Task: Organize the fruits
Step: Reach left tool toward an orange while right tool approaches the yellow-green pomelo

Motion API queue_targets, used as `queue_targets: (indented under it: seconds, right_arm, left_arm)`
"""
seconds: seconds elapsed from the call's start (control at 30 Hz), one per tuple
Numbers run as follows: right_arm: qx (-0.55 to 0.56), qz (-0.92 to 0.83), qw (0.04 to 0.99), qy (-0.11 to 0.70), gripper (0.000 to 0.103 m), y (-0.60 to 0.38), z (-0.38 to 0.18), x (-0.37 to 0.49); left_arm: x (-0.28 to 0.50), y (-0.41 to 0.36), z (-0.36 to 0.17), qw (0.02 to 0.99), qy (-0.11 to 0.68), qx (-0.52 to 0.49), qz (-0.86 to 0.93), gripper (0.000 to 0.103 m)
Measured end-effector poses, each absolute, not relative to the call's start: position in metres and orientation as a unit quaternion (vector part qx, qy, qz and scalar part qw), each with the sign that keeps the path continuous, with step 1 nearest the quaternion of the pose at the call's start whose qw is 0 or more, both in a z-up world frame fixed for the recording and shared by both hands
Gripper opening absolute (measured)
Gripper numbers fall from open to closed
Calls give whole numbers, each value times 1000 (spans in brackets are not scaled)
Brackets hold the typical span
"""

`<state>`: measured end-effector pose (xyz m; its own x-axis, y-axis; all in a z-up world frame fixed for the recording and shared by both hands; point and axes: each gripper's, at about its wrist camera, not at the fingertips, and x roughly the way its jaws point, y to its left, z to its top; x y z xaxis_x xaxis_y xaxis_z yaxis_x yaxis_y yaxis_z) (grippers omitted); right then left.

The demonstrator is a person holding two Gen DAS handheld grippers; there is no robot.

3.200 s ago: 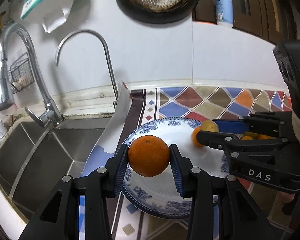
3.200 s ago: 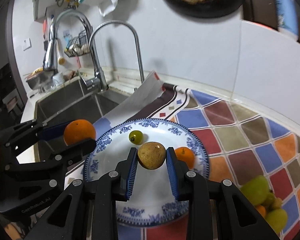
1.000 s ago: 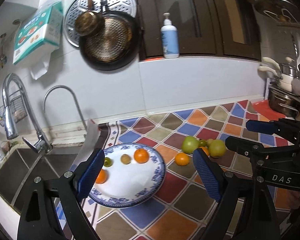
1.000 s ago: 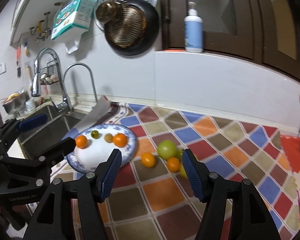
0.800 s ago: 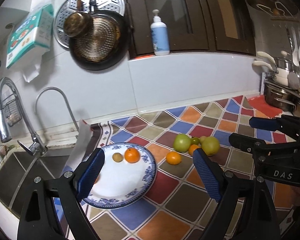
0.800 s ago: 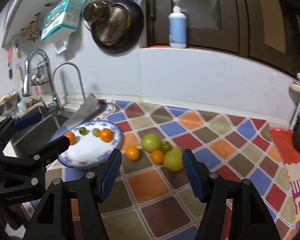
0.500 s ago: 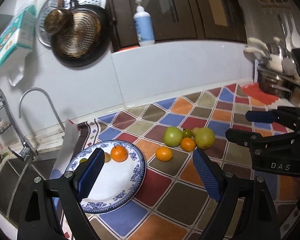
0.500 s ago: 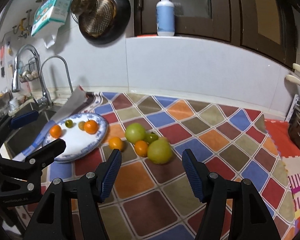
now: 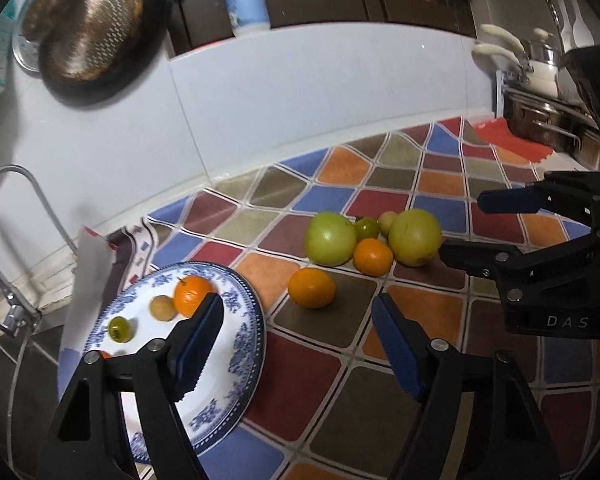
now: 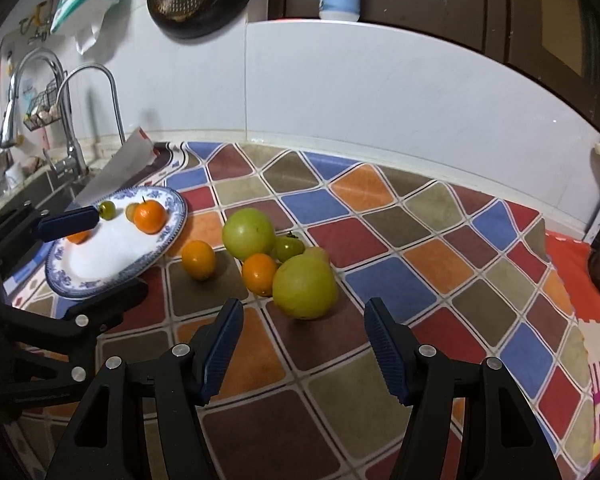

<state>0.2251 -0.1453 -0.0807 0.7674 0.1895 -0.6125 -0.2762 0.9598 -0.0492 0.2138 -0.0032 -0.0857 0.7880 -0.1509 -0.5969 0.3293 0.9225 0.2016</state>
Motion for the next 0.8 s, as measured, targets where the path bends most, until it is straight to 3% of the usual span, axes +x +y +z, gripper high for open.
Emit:
queue_targets:
  seconds: [0.57, 0.63, 0.8]
  right_arm:
    - [-67, 138, 923, 352, 63, -142, -108, 273]
    - [-67, 139, 923, 352, 63, -143, -108, 275]
    - [-70, 144, 922, 353, 56, -141, -110, 278]
  left_arm:
    - [271, -14, -114, 903, 365, 148, -172, 60]
    - [276, -17, -116, 899, 371, 152, -174, 54]
    - [285, -19, -121, 891, 387, 148, -182, 47]
